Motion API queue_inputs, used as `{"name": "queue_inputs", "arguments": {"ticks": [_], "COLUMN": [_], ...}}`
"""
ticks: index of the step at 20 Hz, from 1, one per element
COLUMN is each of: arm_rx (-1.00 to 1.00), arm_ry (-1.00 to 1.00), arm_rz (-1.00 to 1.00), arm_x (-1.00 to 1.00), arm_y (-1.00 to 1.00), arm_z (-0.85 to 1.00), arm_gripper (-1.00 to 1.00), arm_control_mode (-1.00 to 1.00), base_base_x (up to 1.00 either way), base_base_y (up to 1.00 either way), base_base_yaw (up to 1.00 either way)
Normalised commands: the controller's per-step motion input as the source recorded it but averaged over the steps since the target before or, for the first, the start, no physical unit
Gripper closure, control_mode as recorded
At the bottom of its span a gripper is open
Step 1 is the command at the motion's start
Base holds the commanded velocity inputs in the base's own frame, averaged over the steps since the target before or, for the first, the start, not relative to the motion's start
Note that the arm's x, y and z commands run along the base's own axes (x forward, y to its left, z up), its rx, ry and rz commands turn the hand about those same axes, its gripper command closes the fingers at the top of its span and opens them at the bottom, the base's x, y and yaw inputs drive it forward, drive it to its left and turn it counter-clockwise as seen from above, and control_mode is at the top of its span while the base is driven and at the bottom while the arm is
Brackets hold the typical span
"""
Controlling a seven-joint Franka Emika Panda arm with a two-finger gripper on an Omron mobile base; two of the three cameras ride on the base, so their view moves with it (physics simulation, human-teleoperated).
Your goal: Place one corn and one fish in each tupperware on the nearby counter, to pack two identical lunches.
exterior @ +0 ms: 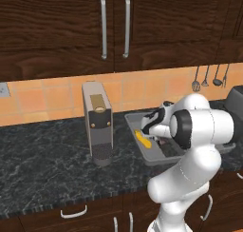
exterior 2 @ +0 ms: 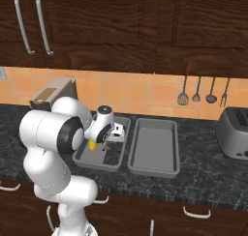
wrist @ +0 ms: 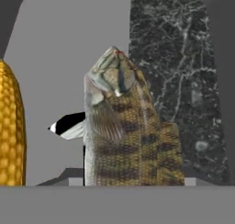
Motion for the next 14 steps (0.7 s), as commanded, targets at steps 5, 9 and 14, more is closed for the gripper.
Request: {"name": "queue_inputs", "arguments": {"ticks": [5, 9, 14], "arm_rx": [0.00, 0.00, 0.00], "arm_ry": [-0.02, -0.02, -0.07], "arm_rz": [0.00, 0.00, 0.00], "arm_x": [-0.07, -0.12, -0.30], "arm_y": [0.01, 0.02, 0.00], "arm_z": [0.03, 0.17, 0.46], "arm_gripper": [-1.00, -1.00, -1.00], "arm_control_mode": [-1.00, -1.00, -1.00], "base_base_x": [0.00, 0.00, 0.00], "base_base_y": [0.00, 0.00, 0.00], "base_base_yaw": [0.00, 0.00, 0.00]}}
